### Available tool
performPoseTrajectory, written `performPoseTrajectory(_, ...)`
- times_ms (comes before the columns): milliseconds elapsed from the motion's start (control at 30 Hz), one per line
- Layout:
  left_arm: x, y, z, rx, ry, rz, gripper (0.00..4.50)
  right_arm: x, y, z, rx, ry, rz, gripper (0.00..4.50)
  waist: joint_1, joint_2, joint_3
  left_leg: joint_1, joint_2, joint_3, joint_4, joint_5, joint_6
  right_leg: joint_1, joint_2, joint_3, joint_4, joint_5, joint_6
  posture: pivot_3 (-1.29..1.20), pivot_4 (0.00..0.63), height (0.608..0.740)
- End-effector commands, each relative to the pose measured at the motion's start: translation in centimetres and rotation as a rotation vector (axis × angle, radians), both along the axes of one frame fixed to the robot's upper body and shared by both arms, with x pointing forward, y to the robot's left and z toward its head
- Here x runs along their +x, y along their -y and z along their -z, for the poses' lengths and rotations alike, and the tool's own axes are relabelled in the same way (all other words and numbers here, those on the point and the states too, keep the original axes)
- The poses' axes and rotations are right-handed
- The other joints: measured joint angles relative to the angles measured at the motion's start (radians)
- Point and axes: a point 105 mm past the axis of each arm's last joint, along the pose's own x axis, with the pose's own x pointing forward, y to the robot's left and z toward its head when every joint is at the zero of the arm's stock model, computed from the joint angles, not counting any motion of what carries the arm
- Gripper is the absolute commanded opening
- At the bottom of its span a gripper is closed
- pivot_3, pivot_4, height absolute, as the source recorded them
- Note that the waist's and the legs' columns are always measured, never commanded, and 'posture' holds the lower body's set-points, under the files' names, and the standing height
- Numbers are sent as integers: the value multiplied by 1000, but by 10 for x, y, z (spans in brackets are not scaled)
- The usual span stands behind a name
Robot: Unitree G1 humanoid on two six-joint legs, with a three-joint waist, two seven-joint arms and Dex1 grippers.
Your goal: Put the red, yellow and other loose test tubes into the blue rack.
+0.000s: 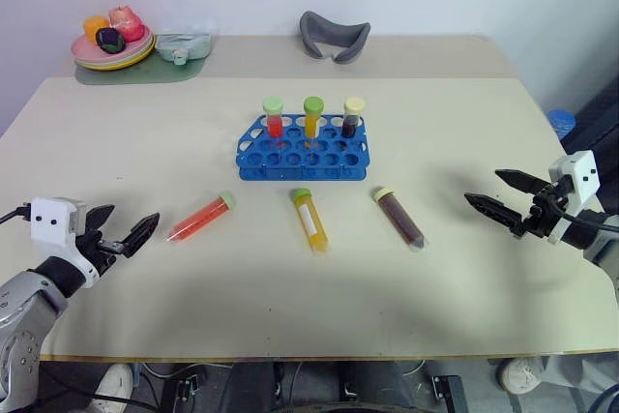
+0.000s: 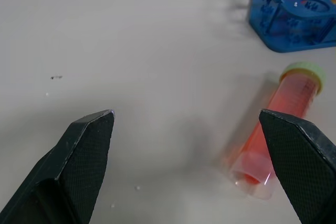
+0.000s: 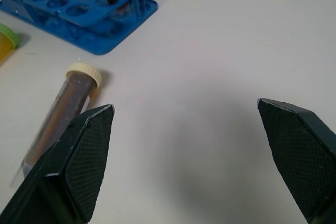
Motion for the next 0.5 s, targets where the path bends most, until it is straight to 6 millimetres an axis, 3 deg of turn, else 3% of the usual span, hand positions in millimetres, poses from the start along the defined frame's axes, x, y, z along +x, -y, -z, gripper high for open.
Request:
performPoseTrajectory(33, -2, -4, -18, 32, 56, -6, 4500, -1, 9, -18, -30, 53, 9, 4456, 1, 0, 0, 0, 0, 0, 0, 0, 0, 0, 0, 0, 0, 0, 0, 0, 150, 735)
performPoseTrajectory(500, 7, -1, -27, 22, 98, -7, 4500, 12, 2, -17, -18, 76, 69, 4456, 0, 0, 0, 0, 0, 0, 0, 0, 0, 0, 1, 0, 0, 0, 0, 0, 150, 735)
